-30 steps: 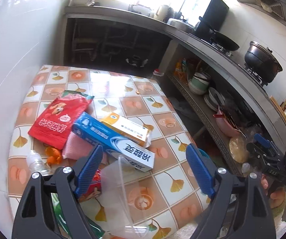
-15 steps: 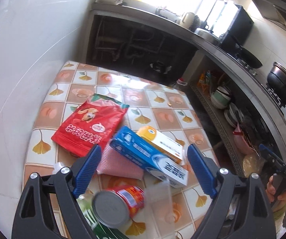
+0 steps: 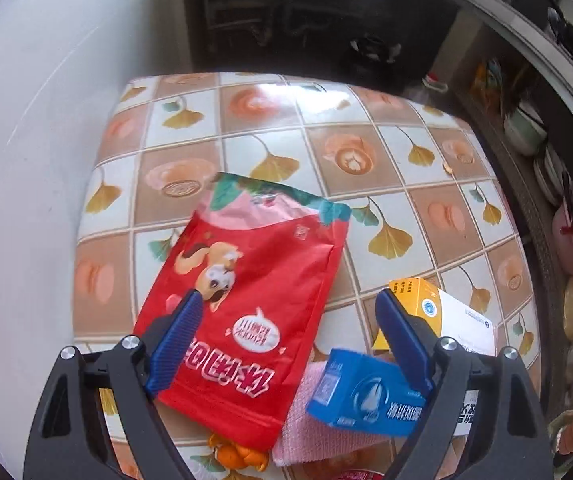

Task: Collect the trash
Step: 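Grasp the red snack bag with the left tool while the right tool approaches the yellow medicine box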

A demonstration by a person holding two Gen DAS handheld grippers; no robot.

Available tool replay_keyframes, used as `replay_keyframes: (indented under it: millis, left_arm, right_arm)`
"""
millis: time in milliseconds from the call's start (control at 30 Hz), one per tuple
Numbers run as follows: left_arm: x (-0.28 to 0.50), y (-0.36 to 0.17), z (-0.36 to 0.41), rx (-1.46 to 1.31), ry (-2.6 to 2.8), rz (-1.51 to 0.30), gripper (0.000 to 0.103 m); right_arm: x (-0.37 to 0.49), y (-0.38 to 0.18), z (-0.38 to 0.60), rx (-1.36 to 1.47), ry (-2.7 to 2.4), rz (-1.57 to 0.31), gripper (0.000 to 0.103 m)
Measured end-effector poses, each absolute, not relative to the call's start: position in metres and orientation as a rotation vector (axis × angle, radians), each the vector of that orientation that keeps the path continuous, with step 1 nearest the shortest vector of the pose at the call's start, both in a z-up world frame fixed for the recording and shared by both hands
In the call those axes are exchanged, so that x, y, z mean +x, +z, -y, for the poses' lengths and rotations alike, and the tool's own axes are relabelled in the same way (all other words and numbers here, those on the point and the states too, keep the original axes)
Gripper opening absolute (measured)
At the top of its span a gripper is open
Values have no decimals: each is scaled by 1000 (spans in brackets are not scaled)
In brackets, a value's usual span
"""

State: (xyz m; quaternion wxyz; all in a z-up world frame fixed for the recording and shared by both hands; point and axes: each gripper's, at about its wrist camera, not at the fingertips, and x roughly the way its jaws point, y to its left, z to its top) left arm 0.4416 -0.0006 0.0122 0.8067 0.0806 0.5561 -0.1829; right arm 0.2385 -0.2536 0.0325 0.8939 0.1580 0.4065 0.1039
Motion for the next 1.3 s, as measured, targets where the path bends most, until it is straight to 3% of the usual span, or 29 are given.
replay_keyframes:
  millis: [233,433,633,767,900,1067,1133,1300]
  left_arm:
    - [454,-35,60,583,-360,-1231,85]
    - [467,-58,61,608,-333,-1299,82]
    - [471,-59,54,619,-320,-1302,61]
    - [473,-58,53,628,-315,-1291,39]
    - [466,-50,52,637,-328,-1242,23]
    - [457,-34,49,640,-332,-1170,11]
    - [455,-26,48,636,-329,-1141,4]
    - [449,-12,47,634,-327,-1079,1]
  right_arm:
    - [250,15,265,375,211,-886,95]
    - [254,5,276,403,209,-904,95]
    - [255,2,280,427,212,-906,95]
    - [256,4,280,420,217,-904,95]
    - [261,5,277,407,235,-912,95]
    - [282,-1,266,366,306,-967,94]
    - [296,-8,258,329,352,-1014,86]
    - [323,-29,232,175,401,-1108,82]
